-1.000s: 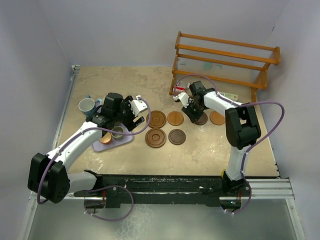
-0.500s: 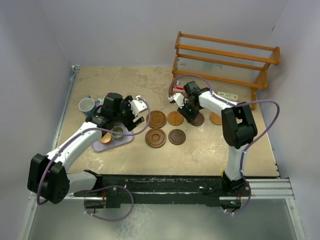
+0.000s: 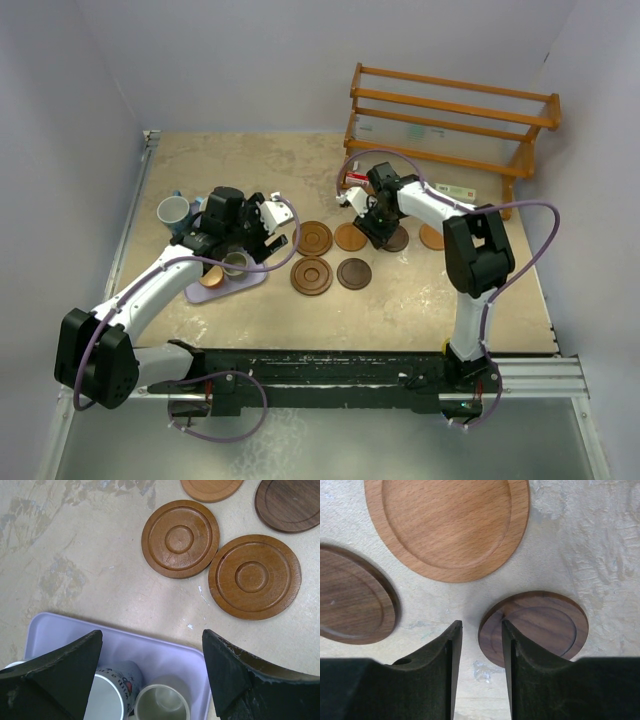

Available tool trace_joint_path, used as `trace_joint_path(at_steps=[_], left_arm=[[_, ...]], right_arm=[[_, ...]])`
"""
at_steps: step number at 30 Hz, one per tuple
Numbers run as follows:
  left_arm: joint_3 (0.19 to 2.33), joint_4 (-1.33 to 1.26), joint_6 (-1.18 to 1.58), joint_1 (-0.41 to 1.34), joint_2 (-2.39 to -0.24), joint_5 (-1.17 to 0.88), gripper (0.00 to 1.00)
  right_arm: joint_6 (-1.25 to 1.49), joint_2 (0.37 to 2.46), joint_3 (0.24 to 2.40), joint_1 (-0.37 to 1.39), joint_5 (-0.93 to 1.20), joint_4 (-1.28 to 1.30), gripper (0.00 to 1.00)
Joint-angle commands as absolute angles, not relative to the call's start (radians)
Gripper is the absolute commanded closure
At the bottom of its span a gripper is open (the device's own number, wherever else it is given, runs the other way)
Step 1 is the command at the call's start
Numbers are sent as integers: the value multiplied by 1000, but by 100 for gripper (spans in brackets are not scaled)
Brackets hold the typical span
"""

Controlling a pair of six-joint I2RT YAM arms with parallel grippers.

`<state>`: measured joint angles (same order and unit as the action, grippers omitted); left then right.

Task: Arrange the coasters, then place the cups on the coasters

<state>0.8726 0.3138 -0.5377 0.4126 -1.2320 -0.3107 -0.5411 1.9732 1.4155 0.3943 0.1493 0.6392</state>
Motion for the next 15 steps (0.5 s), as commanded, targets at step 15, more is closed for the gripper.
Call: trace_joint_path(at_steps=[15], left_arm=[[876, 291, -552, 404, -1186, -346, 22]], right_arm=[[-567, 1703, 1350, 193, 137, 669, 42]])
